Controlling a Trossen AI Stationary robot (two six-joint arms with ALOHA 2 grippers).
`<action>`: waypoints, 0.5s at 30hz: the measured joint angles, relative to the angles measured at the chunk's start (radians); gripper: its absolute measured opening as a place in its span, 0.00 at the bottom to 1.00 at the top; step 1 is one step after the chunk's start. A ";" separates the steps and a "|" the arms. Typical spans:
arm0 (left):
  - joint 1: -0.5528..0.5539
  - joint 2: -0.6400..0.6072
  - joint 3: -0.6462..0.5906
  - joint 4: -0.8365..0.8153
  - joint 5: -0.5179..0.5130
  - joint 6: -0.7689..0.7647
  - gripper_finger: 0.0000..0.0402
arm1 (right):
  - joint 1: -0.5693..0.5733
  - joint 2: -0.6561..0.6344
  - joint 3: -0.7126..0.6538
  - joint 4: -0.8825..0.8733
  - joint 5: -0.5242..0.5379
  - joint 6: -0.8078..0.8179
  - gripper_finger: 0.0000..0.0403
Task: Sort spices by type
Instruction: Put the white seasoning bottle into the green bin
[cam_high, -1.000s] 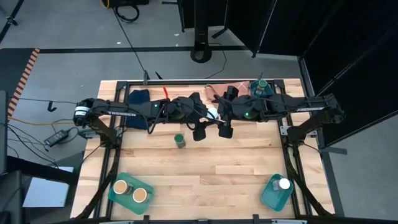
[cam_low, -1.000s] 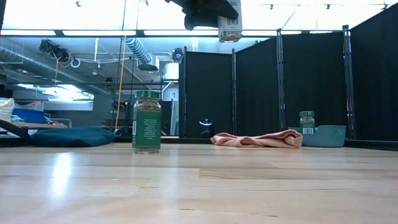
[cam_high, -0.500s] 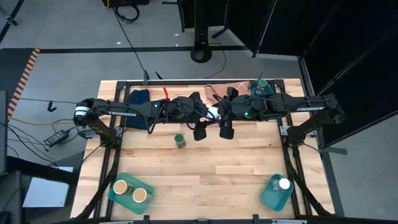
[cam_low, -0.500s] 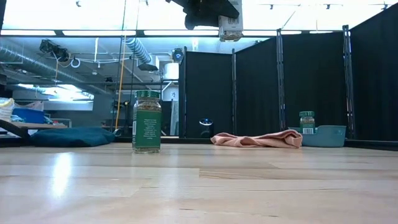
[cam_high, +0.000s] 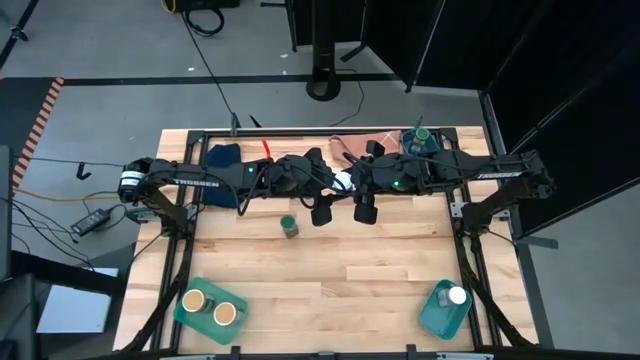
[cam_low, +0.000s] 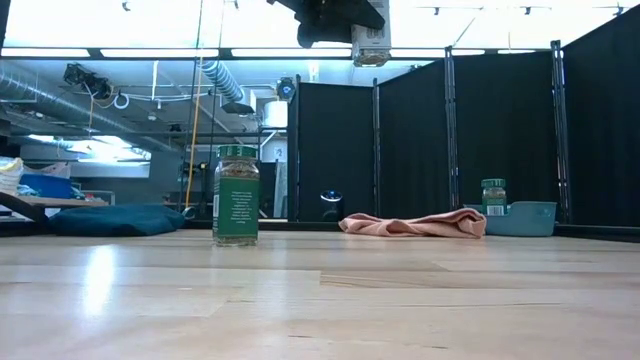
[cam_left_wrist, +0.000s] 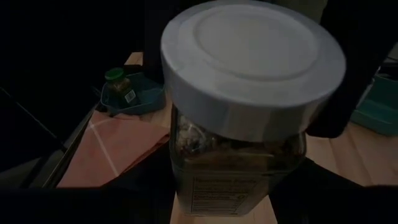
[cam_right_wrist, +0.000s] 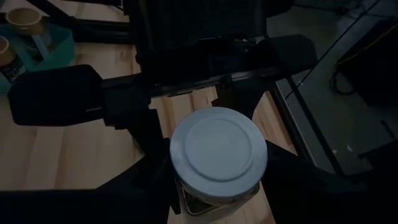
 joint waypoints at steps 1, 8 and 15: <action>0.000 0.000 0.000 0.000 0.001 0.000 0.50 | 0.000 0.000 0.000 0.000 0.000 0.001 0.51; 0.000 0.000 0.000 -0.020 0.006 -0.006 0.57 | 0.002 0.000 0.000 -0.002 0.004 0.008 0.51; -0.003 -0.001 0.001 -0.046 0.005 -0.052 0.69 | 0.008 0.000 -0.001 -0.006 0.011 0.006 0.51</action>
